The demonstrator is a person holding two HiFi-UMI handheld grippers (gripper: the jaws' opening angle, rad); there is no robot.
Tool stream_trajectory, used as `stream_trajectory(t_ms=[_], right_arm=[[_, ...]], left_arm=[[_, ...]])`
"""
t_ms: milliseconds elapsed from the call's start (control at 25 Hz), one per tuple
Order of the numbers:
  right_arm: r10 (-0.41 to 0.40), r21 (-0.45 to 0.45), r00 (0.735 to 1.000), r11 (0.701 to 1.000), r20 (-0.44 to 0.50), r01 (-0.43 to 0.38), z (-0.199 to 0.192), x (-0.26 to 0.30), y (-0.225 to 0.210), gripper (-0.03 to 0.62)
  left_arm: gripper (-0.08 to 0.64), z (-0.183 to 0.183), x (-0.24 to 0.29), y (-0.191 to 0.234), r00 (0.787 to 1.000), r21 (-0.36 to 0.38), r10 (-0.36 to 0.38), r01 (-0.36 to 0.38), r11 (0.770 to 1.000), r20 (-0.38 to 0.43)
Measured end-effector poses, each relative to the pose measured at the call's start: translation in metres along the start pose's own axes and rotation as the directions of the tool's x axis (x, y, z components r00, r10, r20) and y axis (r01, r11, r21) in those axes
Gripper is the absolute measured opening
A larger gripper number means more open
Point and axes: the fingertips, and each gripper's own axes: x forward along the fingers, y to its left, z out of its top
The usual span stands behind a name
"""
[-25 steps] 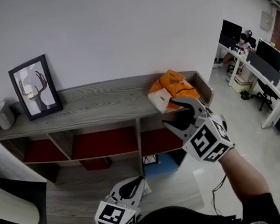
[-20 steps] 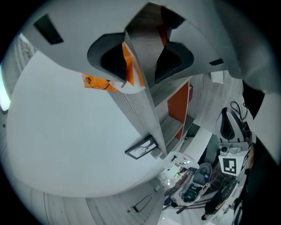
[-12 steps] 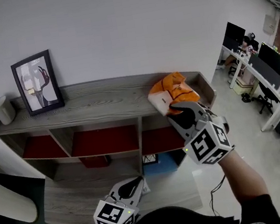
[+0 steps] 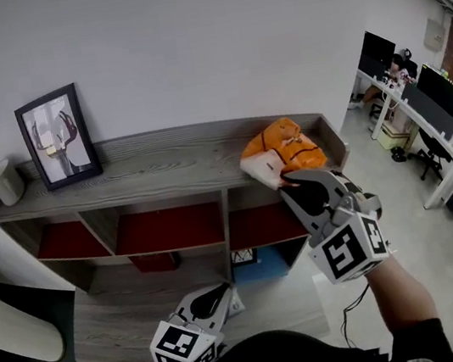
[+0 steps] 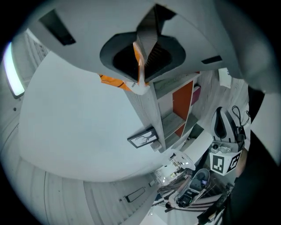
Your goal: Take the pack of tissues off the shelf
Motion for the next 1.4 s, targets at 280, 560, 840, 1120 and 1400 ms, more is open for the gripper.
stream_trajectory(t_ms=[280, 560, 840, 1120, 1400], right_arm=[[-0.053, -0.022, 0.998, 0.998, 0.042, 0.054, 0.021, -0.031, -0.021, 0.041], [-0.064, 0.034, 0.995, 0.997, 0.077, 0.062, 0.03, -0.061, -0.031, 0.04], [-0.119, 0.19, 0.968, 0.979, 0.223, 0.076, 0.046, -0.099, -0.039, 0.04], [-0.086, 0.151, 0.969, 0.987, 0.231, 0.052, 0.037, -0.114, -0.014, 0.04], [-0.049, 0.219, 0.941, 0.975, 0.335, -0.027, 0.039, -0.131, 0.0, 0.04]], left_arm=[[0.015, -0.001, 0.003, 0.005, 1.0, -0.008, 0.002, -0.002, 1.0, -0.004], [0.015, -0.002, 0.008, 0.003, 1.0, -0.016, -0.013, 0.013, 1.0, -0.009], [0.015, 0.001, 0.012, 0.003, 1.0, -0.013, -0.021, 0.021, 1.0, -0.01], [0.015, 0.005, 0.011, 0.009, 1.0, -0.008, -0.008, 0.008, 1.0, -0.013], [0.015, 0.006, 0.013, 0.012, 1.0, -0.012, 0.0, -0.001, 1.0, -0.014]])
